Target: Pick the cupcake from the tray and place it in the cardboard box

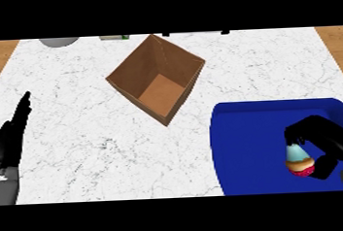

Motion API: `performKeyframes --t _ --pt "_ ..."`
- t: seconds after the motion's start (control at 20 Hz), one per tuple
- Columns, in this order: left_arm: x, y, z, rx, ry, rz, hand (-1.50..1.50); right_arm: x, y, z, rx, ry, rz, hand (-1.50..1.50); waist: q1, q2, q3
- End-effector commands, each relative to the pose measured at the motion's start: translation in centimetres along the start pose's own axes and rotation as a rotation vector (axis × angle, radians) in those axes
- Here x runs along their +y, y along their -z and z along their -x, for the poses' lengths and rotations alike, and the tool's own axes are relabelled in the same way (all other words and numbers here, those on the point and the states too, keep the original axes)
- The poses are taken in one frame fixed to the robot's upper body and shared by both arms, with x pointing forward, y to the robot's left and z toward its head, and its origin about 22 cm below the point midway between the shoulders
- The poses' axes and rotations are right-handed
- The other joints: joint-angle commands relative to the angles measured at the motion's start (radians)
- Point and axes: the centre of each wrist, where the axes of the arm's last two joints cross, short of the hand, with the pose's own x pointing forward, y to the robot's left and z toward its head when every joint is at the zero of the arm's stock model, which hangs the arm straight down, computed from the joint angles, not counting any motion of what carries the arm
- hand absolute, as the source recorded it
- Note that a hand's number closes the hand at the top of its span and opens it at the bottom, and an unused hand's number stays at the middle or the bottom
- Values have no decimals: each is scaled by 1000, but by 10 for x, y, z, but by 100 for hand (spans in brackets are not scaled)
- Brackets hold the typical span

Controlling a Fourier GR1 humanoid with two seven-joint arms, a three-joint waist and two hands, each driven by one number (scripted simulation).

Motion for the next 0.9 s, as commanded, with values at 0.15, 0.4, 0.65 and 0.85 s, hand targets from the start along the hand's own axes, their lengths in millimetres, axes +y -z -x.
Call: performKeyframes --t 0.15,0.4,0.65,0.85 --pt "2 3 2 -17 -7 10 0 -34 87 -52 172 -11 118 150 16 4 4" --pt "4 -8 5 -2 2 0 0 -57 73 -37 221 -77 325 150 2 1 5" --pt "7 -5 -1 6 8 -6 0 -111 75 -66 122 -49 537 150 -1 -2 5" --pt "8 0 13 -4 17 -28 0 -134 67 -87 -50 -78 615 150 -6 1 5"
